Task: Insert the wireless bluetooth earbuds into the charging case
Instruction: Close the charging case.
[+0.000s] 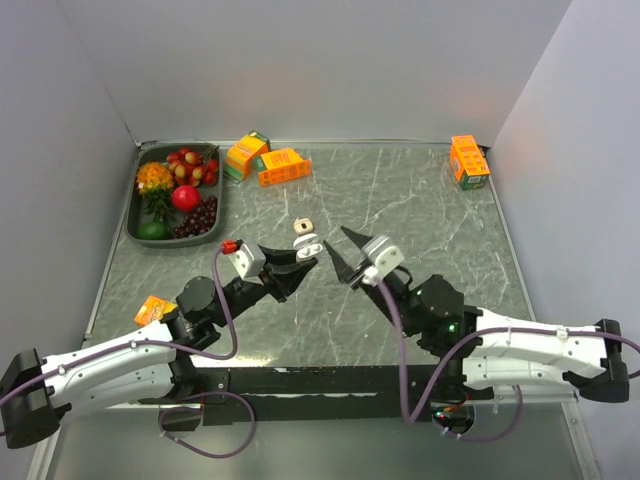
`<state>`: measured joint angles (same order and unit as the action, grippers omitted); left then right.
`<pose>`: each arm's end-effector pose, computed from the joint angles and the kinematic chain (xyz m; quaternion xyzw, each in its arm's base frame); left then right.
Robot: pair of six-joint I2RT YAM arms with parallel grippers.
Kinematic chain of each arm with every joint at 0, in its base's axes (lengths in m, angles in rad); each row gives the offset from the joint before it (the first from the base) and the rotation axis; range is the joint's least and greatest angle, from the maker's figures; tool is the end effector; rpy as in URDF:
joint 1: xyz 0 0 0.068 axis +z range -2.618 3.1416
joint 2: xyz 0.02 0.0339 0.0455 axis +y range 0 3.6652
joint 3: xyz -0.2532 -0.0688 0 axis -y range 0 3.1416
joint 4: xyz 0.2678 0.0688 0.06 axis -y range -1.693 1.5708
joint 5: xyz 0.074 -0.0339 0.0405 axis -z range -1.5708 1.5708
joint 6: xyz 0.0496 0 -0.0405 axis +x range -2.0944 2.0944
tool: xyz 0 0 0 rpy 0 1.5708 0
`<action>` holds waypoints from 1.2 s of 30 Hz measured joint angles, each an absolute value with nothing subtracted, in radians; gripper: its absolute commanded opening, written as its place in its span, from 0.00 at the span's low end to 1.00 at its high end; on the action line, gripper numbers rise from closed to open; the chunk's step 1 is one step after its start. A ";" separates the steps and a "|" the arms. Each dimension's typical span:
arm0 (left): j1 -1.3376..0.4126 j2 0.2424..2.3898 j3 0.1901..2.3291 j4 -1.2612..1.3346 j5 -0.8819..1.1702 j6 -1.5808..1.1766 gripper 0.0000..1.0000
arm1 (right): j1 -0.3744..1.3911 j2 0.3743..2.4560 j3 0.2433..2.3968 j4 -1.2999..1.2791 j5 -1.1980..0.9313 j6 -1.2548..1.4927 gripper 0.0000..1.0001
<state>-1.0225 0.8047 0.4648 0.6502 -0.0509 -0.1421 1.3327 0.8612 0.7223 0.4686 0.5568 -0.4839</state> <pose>0.1244 -0.1989 0.3010 0.2325 0.5417 -0.4316 0.6828 0.0817 0.2255 0.3655 -0.3033 0.5202 0.1765 0.7786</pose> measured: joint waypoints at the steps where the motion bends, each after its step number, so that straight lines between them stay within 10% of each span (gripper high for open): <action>1: -1.023 0.802 0.459 0.649 -0.051 -0.141 0.01 | 1.327 0.855 0.749 0.439 0.575 -0.458 0.40; 11: -1.023 0.780 0.382 0.647 -0.002 -0.096 0.01 | 1.070 1.139 1.525 -0.310 0.377 -0.052 0.00; 36: -1.023 0.781 0.374 0.636 0.040 -0.045 0.01 | 1.007 1.407 1.632 -0.808 -0.058 0.132 0.00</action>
<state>-1.0225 0.7807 0.3744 0.6365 0.0399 -0.0448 1.0069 1.4071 1.6318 -0.8078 -0.0578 0.1322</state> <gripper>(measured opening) 0.324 0.007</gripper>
